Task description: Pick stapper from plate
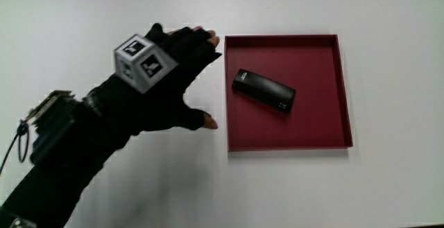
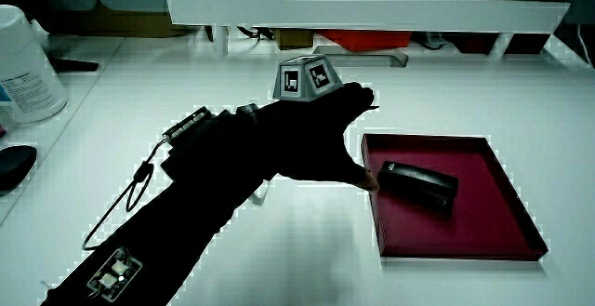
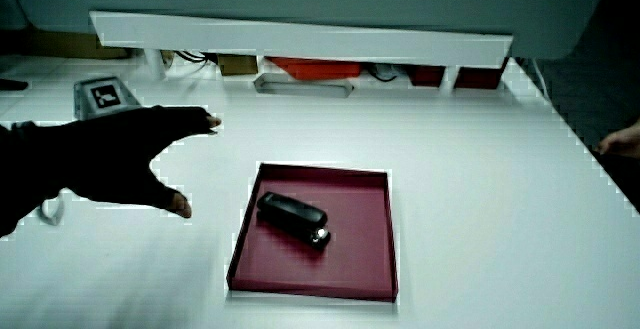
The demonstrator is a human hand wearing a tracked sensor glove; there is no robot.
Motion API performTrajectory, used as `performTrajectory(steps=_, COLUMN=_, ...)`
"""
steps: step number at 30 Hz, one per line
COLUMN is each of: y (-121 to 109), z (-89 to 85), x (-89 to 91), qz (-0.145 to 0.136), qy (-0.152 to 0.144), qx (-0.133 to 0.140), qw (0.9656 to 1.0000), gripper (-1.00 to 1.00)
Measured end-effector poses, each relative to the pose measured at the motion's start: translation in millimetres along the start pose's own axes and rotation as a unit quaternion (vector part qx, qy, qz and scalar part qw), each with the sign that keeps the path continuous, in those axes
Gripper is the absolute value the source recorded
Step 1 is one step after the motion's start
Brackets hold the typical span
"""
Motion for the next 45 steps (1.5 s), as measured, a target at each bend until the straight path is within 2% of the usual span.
performTrajectory(steps=1, y=7.2, z=-2.1, x=1.7, qz=-0.034, qy=0.007, qx=0.016, qw=0.9993, gripper=0.00)
performTrajectory(steps=2, y=14.3, z=-4.2, x=3.4, qz=-0.067, qy=0.015, qx=0.032, qw=0.9971, gripper=0.00)
performTrajectory(steps=3, y=17.4, z=-3.8, x=10.0, qz=-0.055, qy=0.029, qx=0.024, qw=0.9978, gripper=0.00)
performTrajectory(steps=4, y=27.3, z=-15.4, x=2.7, qz=-0.038, qy=-0.038, qx=0.015, qw=0.9985, gripper=0.00)
performTrajectory(steps=5, y=31.6, z=-14.7, x=9.6, qz=-0.065, qy=0.016, qx=0.016, qw=0.9976, gripper=0.00)
performTrajectory(steps=6, y=34.8, z=-16.7, x=12.7, qz=-0.057, qy=0.032, qx=0.021, qw=0.9976, gripper=0.00)
performTrajectory(steps=7, y=41.1, z=-22.2, x=12.6, qz=-0.051, qy=0.019, qx=0.006, qw=0.9985, gripper=0.00)
performTrajectory(steps=8, y=44.2, z=-24.5, x=15.1, qz=-0.031, qy=0.015, qx=-0.004, qw=0.9994, gripper=0.00)
performTrajectory(steps=9, y=45.4, z=-22.2, x=21.7, qz=-0.041, qy=0.041, qx=-0.002, qw=0.9983, gripper=0.00)
performTrajectory(steps=10, y=48.8, z=-23.9, x=23.8, qz=-0.032, qy=0.049, qx=-0.005, qw=0.9983, gripper=0.00)
performTrajectory(steps=11, y=55.4, z=-29.0, x=22.5, qz=-0.029, qy=0.040, qx=-0.015, qw=0.9986, gripper=0.00)
performTrajectory(steps=12, y=59.7, z=-31.2, x=24.2, qz=-0.028, qy=0.047, qx=-0.015, qw=0.9984, gripper=0.00)
performTrajectory(steps=13, y=63.3, z=-32.6, x=26.9, qz=-0.037, qy=0.068, qx=-0.016, qw=0.9968, gripper=0.00)
performTrajectory(steps=15, y=67.0, z=-36.4, x=30.5, qz=-0.016, qy=0.068, qx=-0.028, qw=0.9972, gripper=0.00)
performTrajectory(steps=16, y=79.8, z=-48.9, x=21.1, qz=-0.046, qy=0.069, qx=-0.033, qw=0.9960, gripper=0.00)
performTrajectory(steps=17, y=85.2, z=-55.0, x=19.0, qz=-0.042, qy=0.076, qx=-0.028, qw=0.9958, gripper=0.00)
performTrajectory(steps=18, y=84.7, z=-55.1, x=23.4, qz=-0.026, qy=0.069, qx=-0.039, qw=0.9965, gripper=0.00)
performTrajectory(steps=19, y=82.7, z=-53.3, x=28.4, qz=-0.015, qy=0.079, qx=-0.042, qw=0.9959, gripper=0.00)
performTrajectory(steps=20, y=86.6, z=-57.7, x=27.1, qz=-0.017, qy=0.084, qx=-0.043, qw=0.9954, gripper=0.00)
performTrajectory(steps=23, y=90.9, z=-61.9, x=29.8, qz=0.004, qy=0.082, qx=-0.061, qw=0.9948, gripper=0.00)
performTrajectory(steps=27, y=101.5, z=-71.6, x=26.1, qz=0.009, qy=0.087, qx=-0.072, qw=0.9936, gripper=0.00)
performTrajectory(steps=30, y=103.4, z=-73.3, x=25.6, qz=0.011, qy=0.088, qx=-0.076, qw=0.9931, gripper=0.00)
performTrajectory(steps=38, y=104.5, z=-73.7, x=24.9, qz=0.001, qy=0.084, qx=-0.061, qw=0.9946, gripper=0.00)
performTrajectory(steps=45, y=103.0, z=-73.6, x=24.4, qz=-0.019, qy=0.071, qx=-0.039, qw=0.9965, gripper=0.44)
